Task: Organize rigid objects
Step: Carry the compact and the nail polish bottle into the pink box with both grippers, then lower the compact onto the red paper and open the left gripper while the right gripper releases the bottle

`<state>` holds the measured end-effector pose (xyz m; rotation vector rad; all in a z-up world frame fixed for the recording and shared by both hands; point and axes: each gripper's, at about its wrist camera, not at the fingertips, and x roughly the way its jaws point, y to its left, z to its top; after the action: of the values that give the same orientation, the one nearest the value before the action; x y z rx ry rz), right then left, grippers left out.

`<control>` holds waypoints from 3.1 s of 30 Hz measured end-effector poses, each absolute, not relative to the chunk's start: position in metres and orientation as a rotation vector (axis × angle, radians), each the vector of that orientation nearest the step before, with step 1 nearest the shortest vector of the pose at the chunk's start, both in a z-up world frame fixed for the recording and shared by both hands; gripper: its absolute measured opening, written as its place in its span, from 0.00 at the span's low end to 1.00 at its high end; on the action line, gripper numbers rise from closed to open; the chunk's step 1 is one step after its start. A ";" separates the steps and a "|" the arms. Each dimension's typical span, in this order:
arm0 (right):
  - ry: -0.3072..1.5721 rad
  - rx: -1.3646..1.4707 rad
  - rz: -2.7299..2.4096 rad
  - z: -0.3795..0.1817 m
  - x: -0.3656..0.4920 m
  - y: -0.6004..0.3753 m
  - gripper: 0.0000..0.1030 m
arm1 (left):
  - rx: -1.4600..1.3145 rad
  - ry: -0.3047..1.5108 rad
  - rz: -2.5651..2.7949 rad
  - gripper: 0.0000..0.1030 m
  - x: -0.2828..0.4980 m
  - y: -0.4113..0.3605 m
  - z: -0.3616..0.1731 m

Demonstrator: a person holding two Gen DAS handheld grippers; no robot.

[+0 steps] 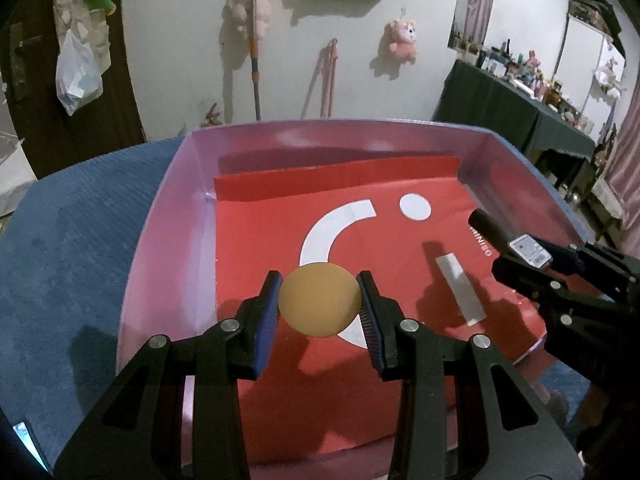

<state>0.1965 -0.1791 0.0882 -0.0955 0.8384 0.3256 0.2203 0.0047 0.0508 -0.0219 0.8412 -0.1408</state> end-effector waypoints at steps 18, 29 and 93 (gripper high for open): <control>0.930 -0.078 0.310 0.066 0.221 -0.180 0.40 | 0.017 0.927 -0.131 0.34 0.243 0.003 0.036; 0.977 -0.066 0.308 0.057 0.225 -0.182 0.39 | 0.061 0.994 -0.133 0.35 0.246 -0.007 0.028; 0.773 -0.012 0.365 0.124 0.159 -0.192 0.93 | 0.021 0.862 -0.131 0.75 0.187 -0.003 0.074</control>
<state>0.1592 -0.1920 0.1241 -0.0116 0.7728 0.3651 0.1873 -0.0030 0.0737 0.0205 0.8620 -0.1310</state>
